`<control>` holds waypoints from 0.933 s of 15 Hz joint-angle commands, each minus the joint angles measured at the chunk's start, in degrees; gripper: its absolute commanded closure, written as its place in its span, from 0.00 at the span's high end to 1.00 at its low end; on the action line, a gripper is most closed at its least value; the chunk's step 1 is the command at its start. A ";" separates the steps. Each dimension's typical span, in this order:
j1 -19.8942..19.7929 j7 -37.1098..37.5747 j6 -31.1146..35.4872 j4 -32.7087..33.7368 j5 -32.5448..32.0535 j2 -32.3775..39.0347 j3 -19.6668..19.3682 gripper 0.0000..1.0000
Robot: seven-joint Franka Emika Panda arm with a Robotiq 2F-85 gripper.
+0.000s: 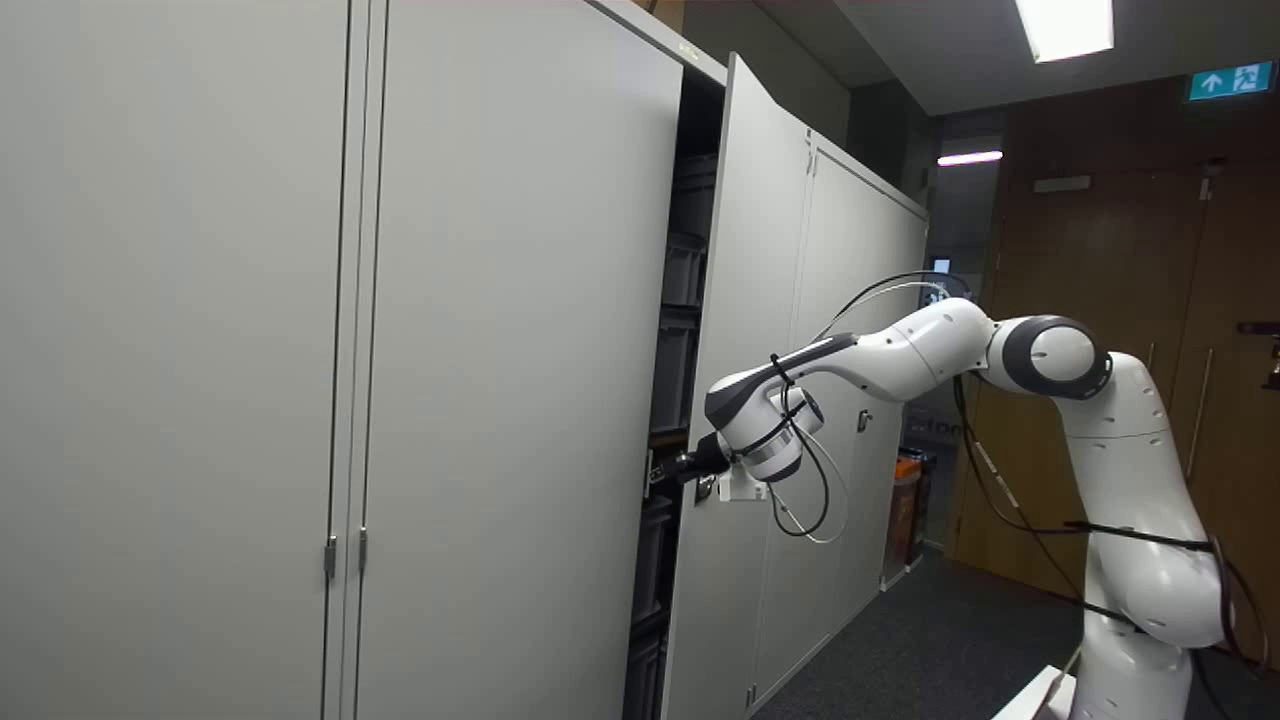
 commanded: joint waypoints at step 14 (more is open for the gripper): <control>22.59 -0.84 -0.05 6.94 5.59 4.08 -24.25 1.00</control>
